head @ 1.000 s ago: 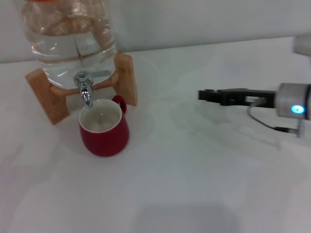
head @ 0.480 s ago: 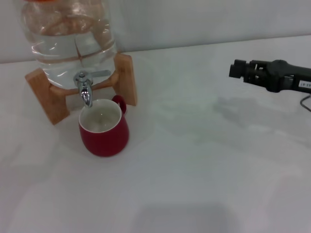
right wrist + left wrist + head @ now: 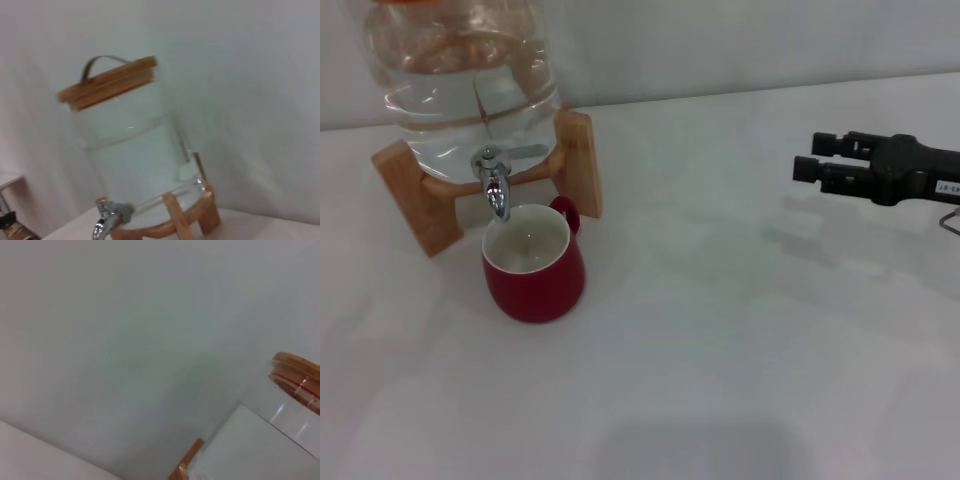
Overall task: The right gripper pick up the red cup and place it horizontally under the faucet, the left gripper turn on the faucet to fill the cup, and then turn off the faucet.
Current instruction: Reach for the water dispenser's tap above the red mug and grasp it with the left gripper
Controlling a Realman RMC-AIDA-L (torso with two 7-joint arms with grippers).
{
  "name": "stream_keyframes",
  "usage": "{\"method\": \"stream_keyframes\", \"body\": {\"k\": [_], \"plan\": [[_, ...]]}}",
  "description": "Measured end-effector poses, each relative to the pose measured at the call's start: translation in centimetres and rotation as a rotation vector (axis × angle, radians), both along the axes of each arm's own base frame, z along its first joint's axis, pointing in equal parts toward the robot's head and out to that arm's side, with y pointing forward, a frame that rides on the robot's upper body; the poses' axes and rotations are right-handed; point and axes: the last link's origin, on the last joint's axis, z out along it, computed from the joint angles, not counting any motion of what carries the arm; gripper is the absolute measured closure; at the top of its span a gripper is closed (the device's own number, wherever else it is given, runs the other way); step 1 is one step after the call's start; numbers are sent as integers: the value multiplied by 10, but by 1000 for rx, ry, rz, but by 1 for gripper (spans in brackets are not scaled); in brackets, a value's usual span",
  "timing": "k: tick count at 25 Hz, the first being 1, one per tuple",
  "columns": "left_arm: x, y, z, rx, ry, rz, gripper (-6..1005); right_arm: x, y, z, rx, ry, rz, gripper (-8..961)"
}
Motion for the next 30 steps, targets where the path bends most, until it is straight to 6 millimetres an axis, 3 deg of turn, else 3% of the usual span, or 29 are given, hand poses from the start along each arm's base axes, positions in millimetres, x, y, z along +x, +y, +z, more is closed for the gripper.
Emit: {"method": "stream_keyframes", "body": {"k": [3, 10, 15, 19, 25, 30], "plan": [[2, 0, -1, -27, 4, -11, 200, 2, 0, 2, 4, 5, -18, 263], [30, 12, 5, -232, 101, -85, 200, 1, -2, 8, 1, 44, -19, 280], [54, 20, 12, -368, 177, -79, 200, 5, 0, 11, 22, 49, -56, 355], [75, 31, 18, -463, 264, -51, 200, 12, 2, 12, 39, 43, -105, 352], [120, 55, 23, -553, 522, -2, 200, 19, 6, 10, 63, 17, -152, 353], [158, 71, 14, -583, 738, -10, 200, 24, 10, 2, 77, -26, -190, 353]]}}
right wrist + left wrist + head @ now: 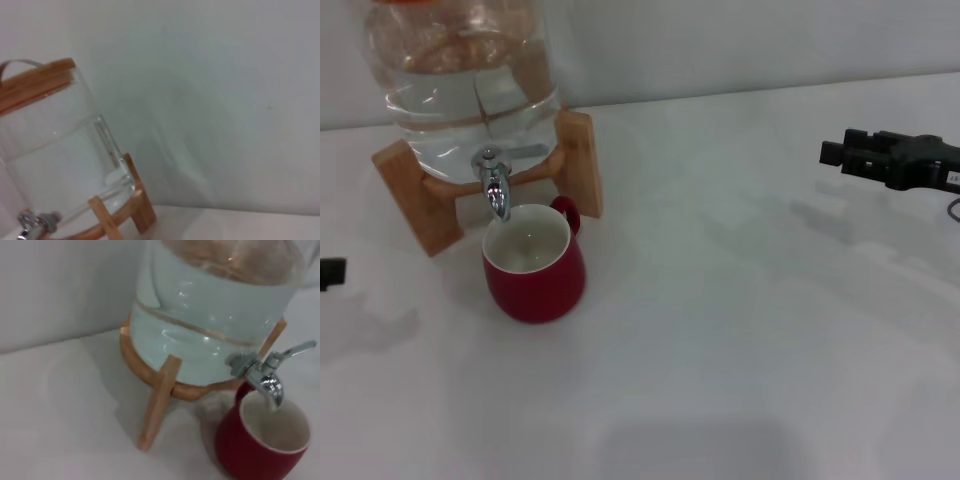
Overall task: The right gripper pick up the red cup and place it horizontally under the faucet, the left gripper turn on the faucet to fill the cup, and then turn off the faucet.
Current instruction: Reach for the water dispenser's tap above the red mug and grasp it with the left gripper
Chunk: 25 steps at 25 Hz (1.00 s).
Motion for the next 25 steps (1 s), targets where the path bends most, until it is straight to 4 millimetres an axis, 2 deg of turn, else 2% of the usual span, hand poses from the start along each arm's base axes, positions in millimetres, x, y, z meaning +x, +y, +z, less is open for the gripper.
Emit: {"method": "stream_keyframes", "body": {"k": [5, 11, 19, 25], "plan": [[41, 12, -12, -8, 196, -146, 200, 0, 1, -2, -1, -4, 1, 352], [82, 25, -22, 100, 306, -367, 200, -2, 0, -6, 1, -4, 6, 352], [104, 32, -48, 89, 311, -551, 200, -4, 1, -14, 5, -1, 5, 352], [117, 29, -58, 53, 292, -616, 200, -5, 2, -13, 6, -1, 9, 352]]}}
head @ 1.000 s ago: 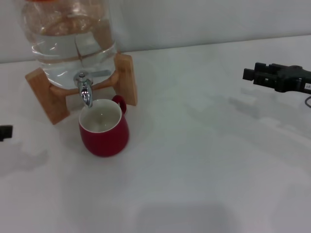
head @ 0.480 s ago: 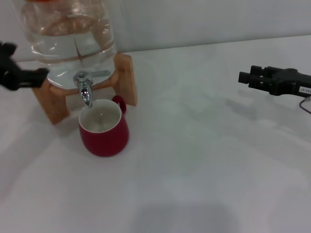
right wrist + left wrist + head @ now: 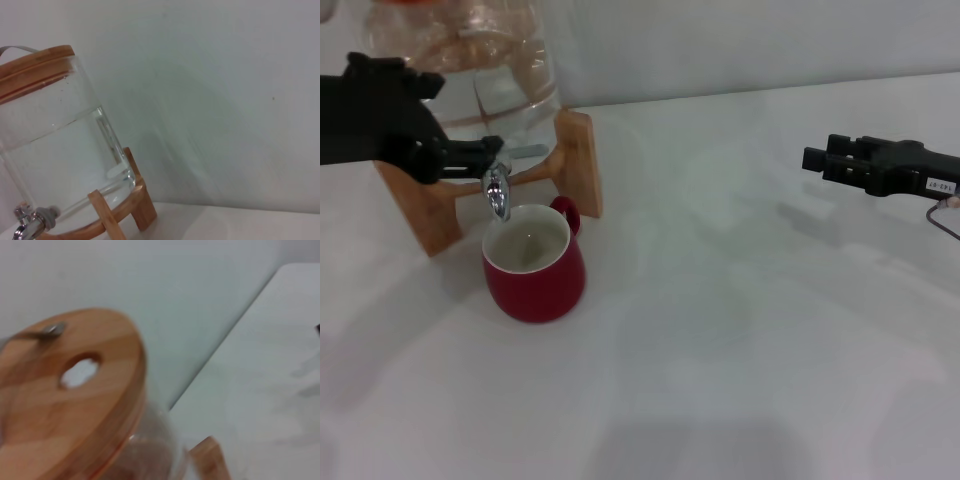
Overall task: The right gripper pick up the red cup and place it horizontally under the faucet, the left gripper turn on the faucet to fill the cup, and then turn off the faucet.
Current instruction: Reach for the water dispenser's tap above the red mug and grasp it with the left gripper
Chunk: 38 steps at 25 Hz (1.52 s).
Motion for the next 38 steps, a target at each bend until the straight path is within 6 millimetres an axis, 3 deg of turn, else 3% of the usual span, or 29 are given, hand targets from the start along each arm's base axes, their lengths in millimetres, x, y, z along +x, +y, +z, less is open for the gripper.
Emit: {"method": "stream_keyframes", "body": {"k": [9, 20, 38], "plan": [[15, -2, -8, -92, 23, -50, 200, -1, 2, 1, 1, -3, 4, 352], [37, 6, -2, -258, 26, -17, 201, 0, -2, 2, -9, 7, 1, 352], [17, 9, -18, -384, 23, 79, 201, 3, -7, -2, -18, 20, -7, 352]]}}
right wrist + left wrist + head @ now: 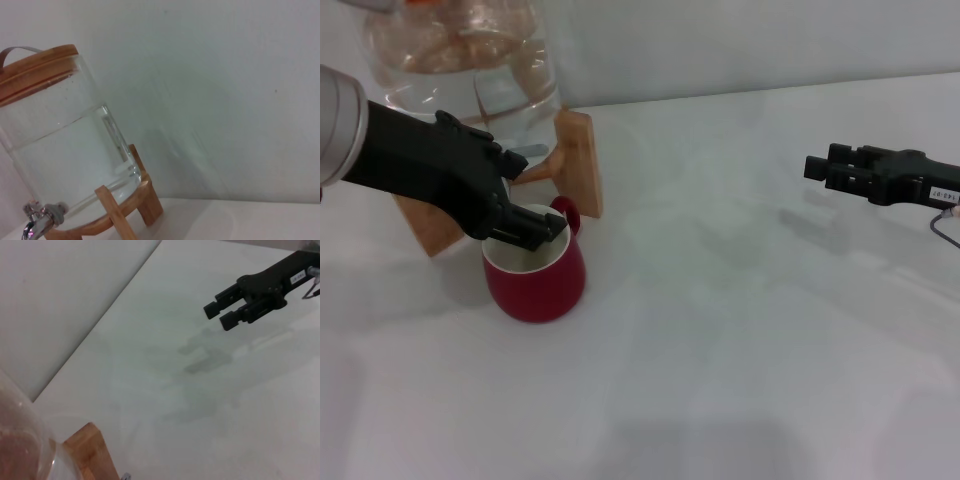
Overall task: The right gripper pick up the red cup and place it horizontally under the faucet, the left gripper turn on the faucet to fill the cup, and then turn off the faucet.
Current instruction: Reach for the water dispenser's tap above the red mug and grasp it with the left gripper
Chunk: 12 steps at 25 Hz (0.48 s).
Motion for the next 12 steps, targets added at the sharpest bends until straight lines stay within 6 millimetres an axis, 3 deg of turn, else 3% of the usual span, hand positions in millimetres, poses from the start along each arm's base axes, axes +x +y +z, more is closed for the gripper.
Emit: {"method": "stream_keyframes", "body": {"k": [12], "plan": [[-2, 2, -1, 10, 2, 5, 201, 2, -2, -2, -7, 6, -5, 351]]}}
